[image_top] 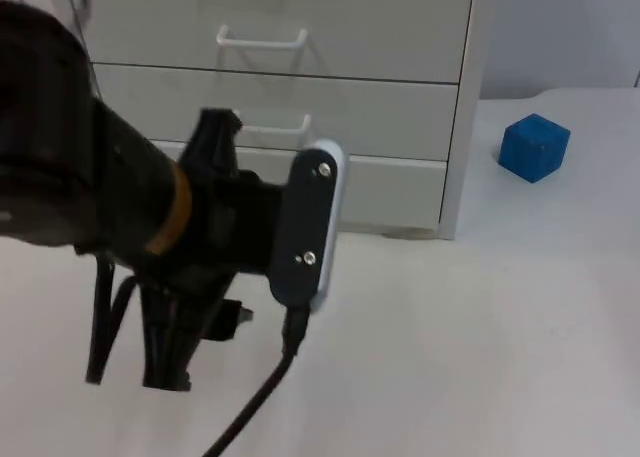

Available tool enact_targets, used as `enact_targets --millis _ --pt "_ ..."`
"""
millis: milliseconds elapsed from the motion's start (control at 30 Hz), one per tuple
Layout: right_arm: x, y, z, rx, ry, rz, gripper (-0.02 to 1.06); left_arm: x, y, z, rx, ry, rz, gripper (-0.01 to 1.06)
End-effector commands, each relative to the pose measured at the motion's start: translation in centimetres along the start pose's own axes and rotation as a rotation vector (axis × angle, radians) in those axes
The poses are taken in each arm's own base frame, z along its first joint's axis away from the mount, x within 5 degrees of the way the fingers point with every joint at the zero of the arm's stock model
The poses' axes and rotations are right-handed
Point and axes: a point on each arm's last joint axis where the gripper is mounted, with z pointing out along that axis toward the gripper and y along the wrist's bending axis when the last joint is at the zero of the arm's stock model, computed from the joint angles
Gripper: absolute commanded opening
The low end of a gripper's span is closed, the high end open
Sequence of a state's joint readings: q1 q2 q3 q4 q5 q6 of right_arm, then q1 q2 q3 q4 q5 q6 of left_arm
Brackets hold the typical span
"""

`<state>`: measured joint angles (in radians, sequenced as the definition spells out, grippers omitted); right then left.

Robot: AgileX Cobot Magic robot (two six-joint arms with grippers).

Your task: Open the drawer with the left hand, place the block into the drawer with the right hand, then close the drawer with the left hand.

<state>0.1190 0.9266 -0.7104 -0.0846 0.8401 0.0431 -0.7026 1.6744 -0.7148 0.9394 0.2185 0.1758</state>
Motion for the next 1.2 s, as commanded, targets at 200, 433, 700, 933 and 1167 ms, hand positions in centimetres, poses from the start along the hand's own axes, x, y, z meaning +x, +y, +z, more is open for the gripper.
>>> enact_targets --millis 200,433,700,933,1167 --pt "-0.1 -0.2 0.0 0.014 -0.011 0.009 1.05 2.2 1.6 4.0 -0.035 0.063 -0.054 0.58" --pt "0.3 -0.2 0.4 0.014 -0.001 0.006 1.05 1.5 4.0 5.6 -0.097 0.080 -0.033 0.58" --pt "0.4 -0.2 0.4 0.015 0.001 0.006 1.05 1.3 5.1 7.4 -0.117 0.098 0.026 0.57" --pt "0.4 -0.2 0.4 0.015 0.003 0.006 1.05 1.2 5.4 9.0 -0.117 0.112 0.057 0.56" --pt "0.5 -0.2 0.4 0.015 0.015 0.007 1.05 1.7 5.9 11.0 -0.118 0.149 0.044 0.47"
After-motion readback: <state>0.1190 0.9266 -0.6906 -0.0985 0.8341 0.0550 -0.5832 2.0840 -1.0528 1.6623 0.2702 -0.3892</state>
